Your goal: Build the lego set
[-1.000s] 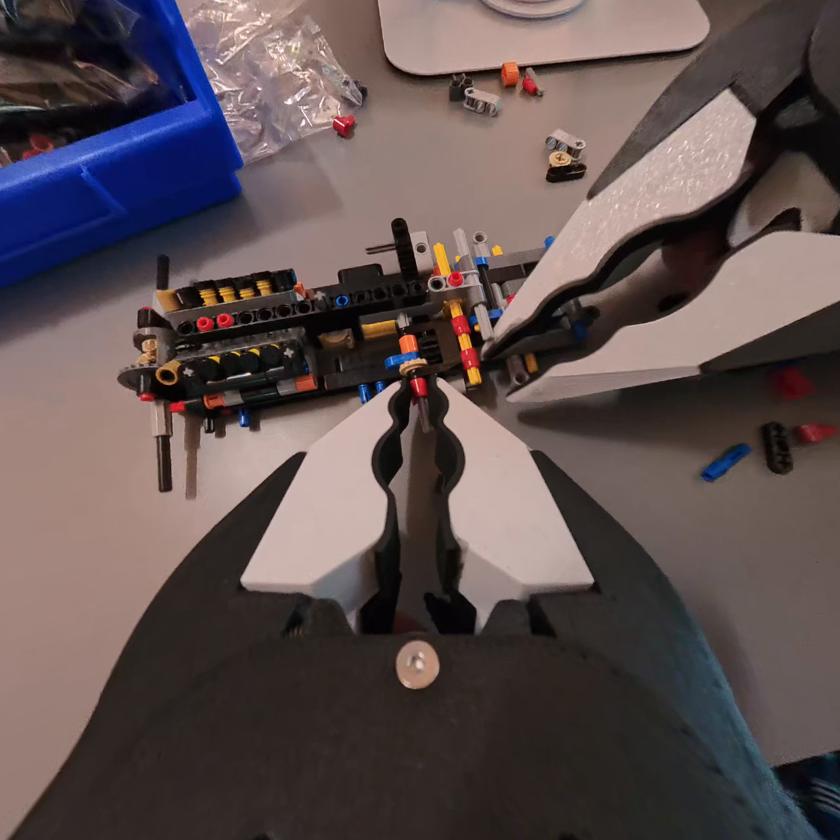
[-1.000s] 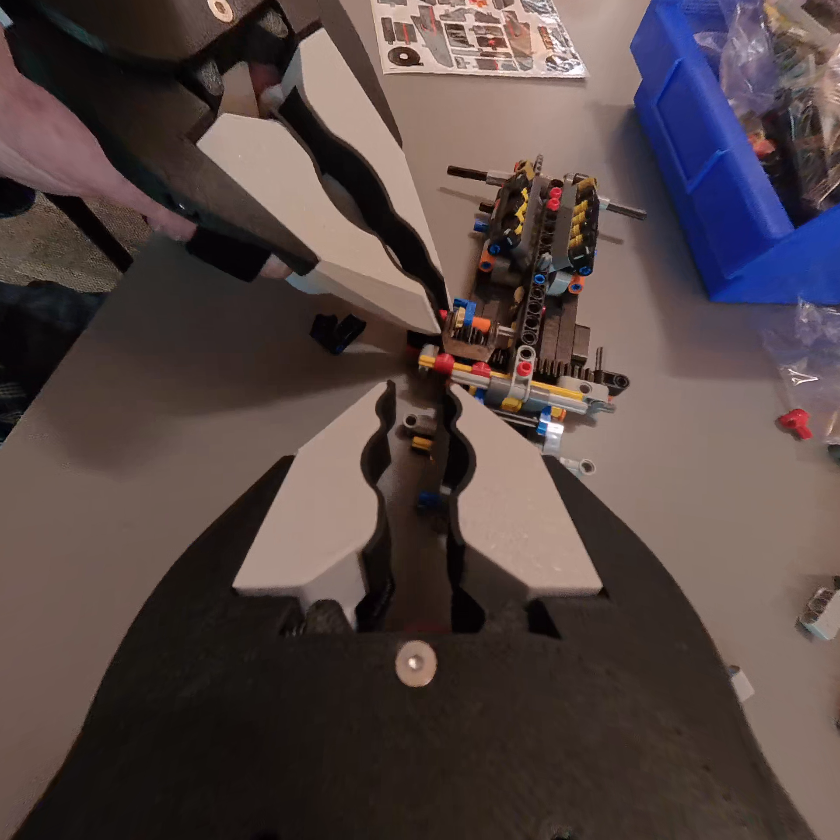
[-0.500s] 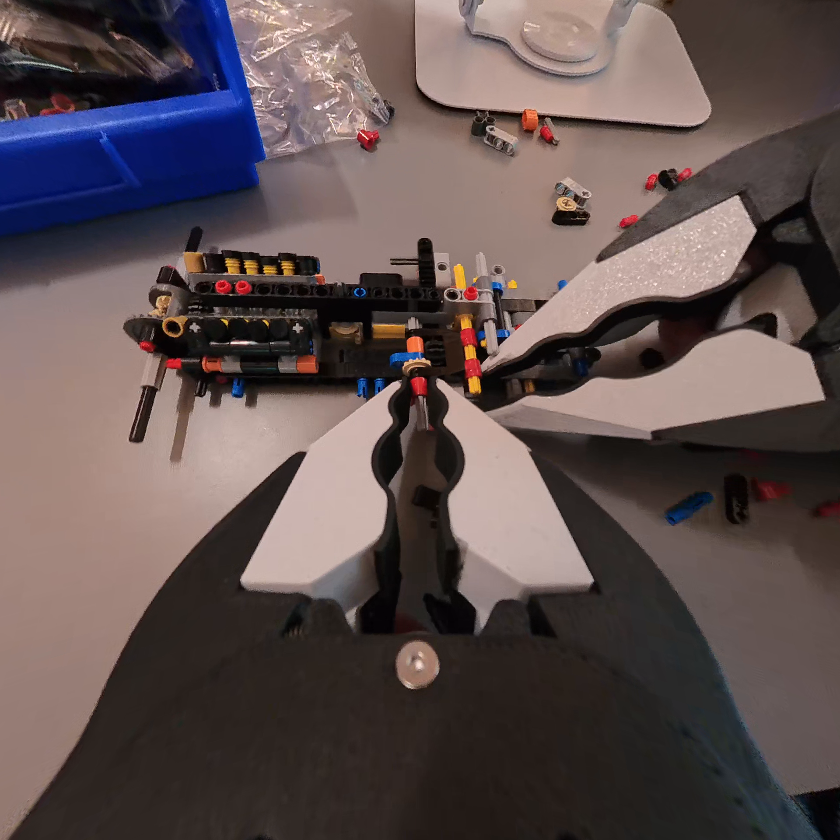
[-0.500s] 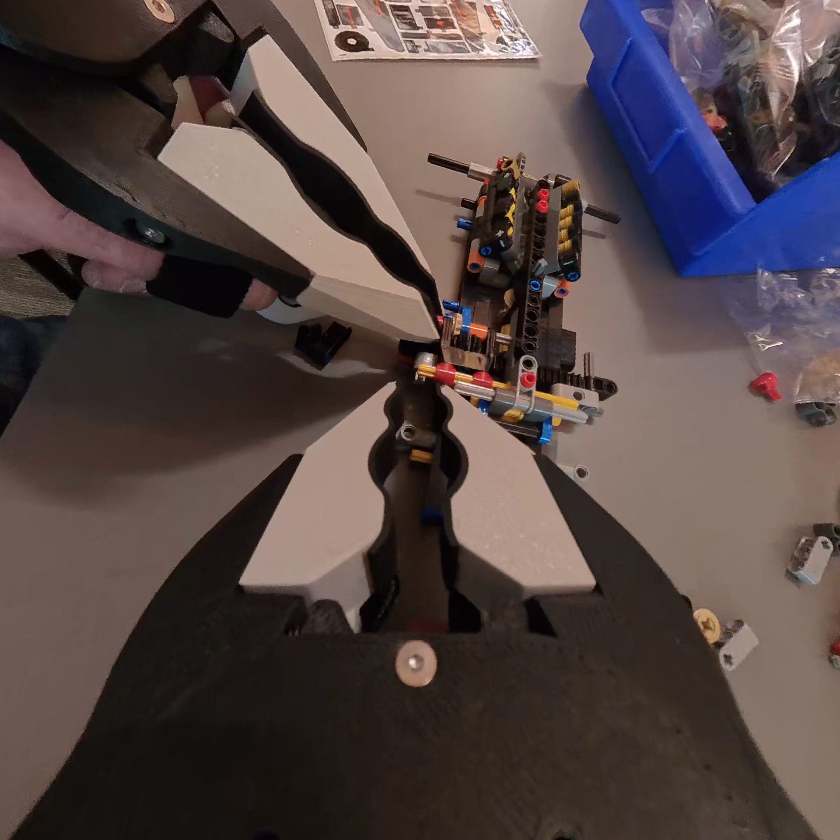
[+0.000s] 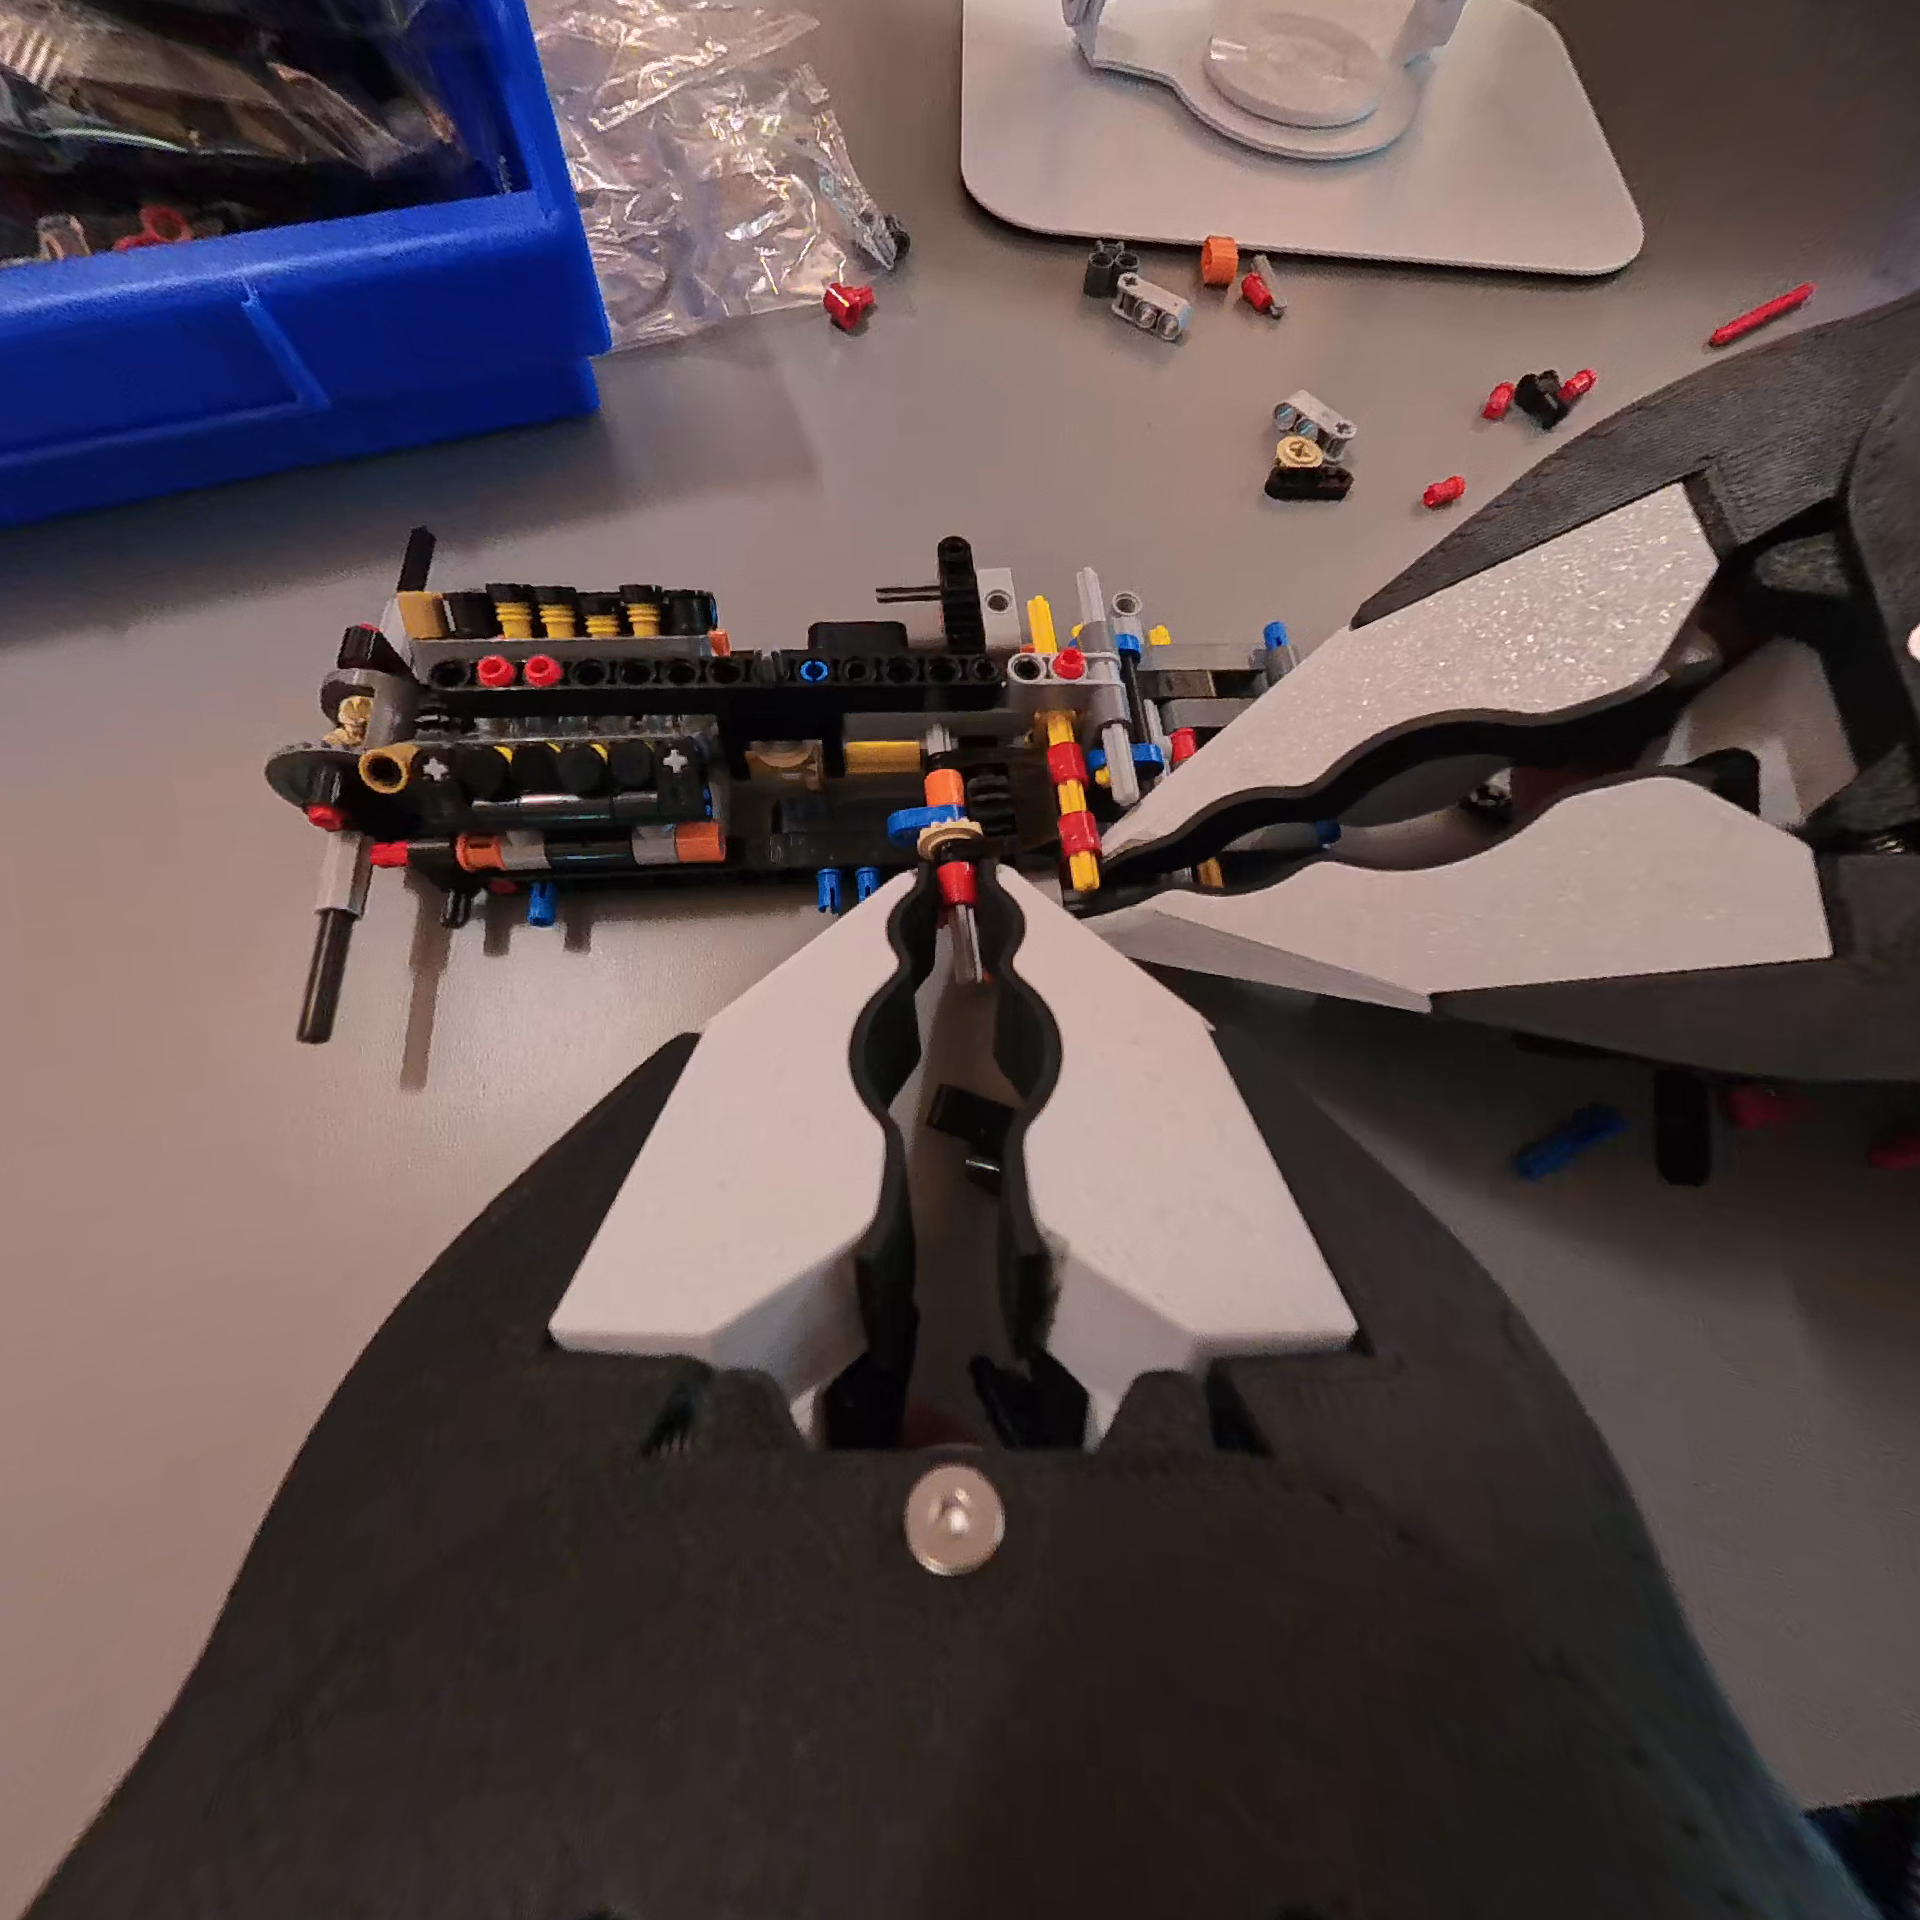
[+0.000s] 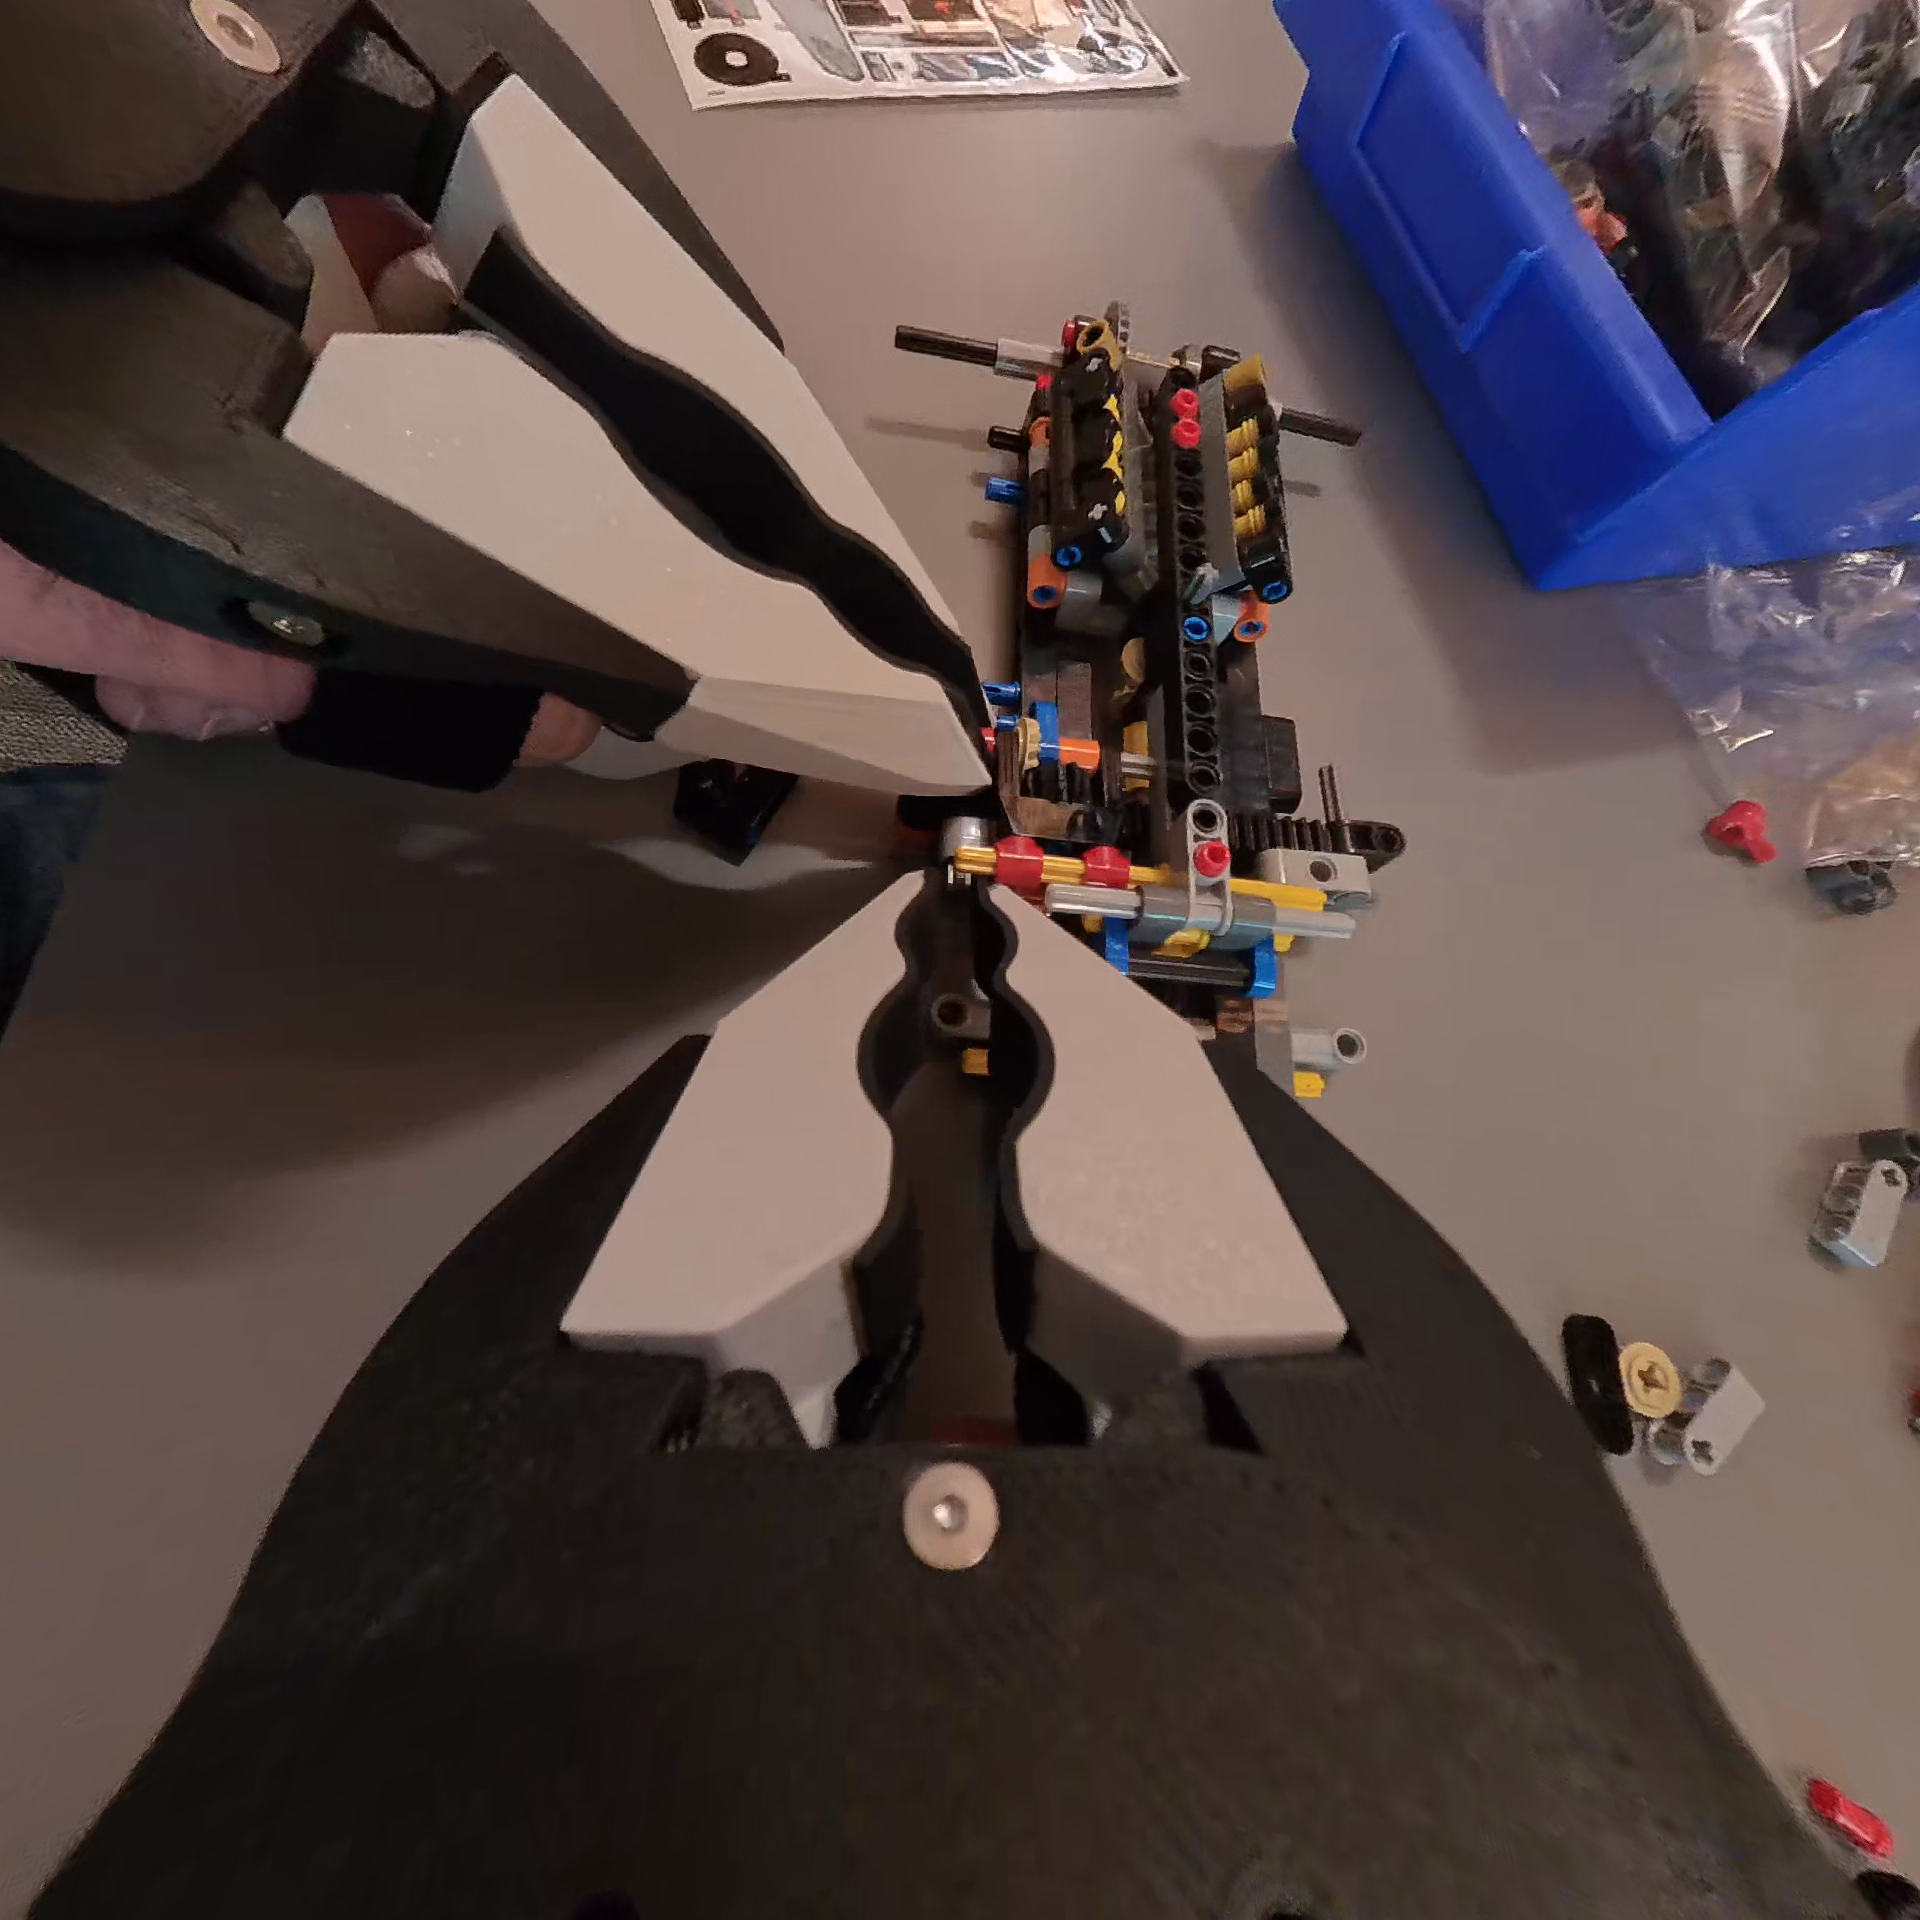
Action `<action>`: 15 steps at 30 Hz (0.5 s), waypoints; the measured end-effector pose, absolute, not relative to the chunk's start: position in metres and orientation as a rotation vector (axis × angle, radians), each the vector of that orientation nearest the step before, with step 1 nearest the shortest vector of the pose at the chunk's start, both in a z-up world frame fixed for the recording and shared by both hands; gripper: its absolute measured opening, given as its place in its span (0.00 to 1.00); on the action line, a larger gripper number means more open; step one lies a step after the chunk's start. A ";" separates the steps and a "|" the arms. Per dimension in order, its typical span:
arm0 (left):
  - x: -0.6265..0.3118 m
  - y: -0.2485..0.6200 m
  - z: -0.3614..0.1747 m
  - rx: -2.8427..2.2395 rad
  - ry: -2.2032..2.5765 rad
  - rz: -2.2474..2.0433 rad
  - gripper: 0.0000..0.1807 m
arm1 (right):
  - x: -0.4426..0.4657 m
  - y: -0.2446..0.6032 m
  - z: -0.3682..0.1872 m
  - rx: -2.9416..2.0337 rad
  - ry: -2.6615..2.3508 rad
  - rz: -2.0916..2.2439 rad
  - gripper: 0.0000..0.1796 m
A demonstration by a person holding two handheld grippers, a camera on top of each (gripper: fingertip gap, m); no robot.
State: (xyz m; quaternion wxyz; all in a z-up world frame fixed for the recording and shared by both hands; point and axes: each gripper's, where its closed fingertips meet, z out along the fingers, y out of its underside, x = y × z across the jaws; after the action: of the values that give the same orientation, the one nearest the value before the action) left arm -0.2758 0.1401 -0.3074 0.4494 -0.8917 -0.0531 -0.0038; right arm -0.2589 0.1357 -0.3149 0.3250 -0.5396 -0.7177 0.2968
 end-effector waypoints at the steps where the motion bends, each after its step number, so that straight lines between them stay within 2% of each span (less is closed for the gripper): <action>1: -0.276 0.140 -0.307 -2.206 -0.125 0.003 0.03 | -0.259 0.136 -0.315 -1.412 -1.884 0.775 0.00; 15: -0.275 0.140 -0.308 -2.216 0.024 0.183 0.03 | -0.254 0.137 -0.314 -1.375 -1.894 0.775 0.00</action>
State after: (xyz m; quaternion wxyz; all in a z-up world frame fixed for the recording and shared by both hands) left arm -0.2747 0.1398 -0.3081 0.4429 -0.8935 0.0098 0.0738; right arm -0.2541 0.1372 -0.3138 0.3317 -0.5261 -0.7247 0.2966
